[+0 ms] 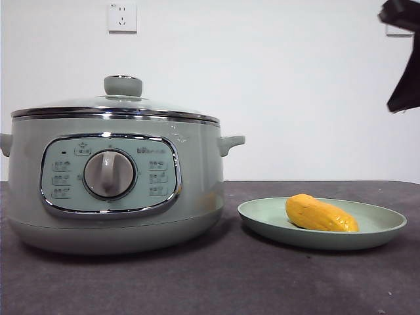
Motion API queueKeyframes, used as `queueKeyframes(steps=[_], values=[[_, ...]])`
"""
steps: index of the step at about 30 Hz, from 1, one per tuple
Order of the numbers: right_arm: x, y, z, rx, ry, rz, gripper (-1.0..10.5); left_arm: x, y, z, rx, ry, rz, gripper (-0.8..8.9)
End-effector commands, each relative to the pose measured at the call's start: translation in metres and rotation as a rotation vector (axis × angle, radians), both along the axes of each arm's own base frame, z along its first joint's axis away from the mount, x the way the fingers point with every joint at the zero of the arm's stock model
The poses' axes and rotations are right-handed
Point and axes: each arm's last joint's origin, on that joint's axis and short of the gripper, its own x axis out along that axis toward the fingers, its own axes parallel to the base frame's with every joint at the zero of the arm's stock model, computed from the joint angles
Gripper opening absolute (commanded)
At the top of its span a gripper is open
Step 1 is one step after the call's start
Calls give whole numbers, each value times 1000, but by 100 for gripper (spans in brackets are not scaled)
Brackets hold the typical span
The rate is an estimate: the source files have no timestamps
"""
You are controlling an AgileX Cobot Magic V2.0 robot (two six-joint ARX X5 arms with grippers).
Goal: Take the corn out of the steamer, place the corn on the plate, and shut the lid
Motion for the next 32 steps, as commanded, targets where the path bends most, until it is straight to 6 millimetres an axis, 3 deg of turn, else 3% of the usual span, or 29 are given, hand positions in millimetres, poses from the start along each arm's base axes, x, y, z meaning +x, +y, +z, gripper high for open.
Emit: queueKeyframes(steps=[1, 9, 15, 21, 32], values=[[-5, -9, 2, -56, -73, 7, 3, 0, 0, -4, -6, 11, 4, -3], [-21, -43, -24, 47, -297, -70, 3, 0, 0, -4, -7, 11, 4, -3], [-29, -56, -50, 45, -389, -168, 3, 0, 0, -4, -6, 11, 4, -3], [-31, -60, -71, 35, -381, -205, 3, 0, 0, -4, -6, 11, 4, -3], [-31, -60, -84, 67, -239, -222, 3, 0, 0, -4, -6, 11, 4, -3]])
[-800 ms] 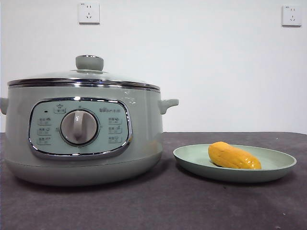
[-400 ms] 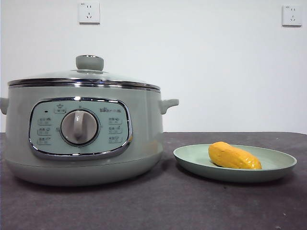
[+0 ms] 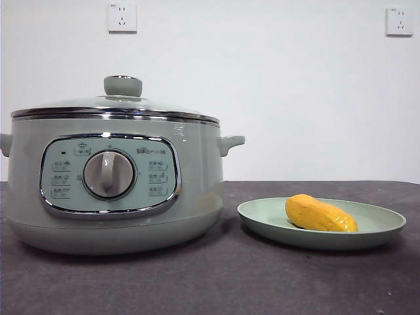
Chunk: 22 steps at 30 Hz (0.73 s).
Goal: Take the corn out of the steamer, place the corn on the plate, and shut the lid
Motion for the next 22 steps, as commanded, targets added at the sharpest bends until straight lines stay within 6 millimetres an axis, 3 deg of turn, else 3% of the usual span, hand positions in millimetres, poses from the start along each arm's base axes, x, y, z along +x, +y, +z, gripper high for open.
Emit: queueKeyframes(steps=[1, 22], values=[[1, 0, -5, 37, 29, -8, 3, 0, 0, -4, -6, 11, 4, -3], [1, 0, -5, 36, 34, -12, 3, 0, 0, -4, -6, 11, 4, -3]])
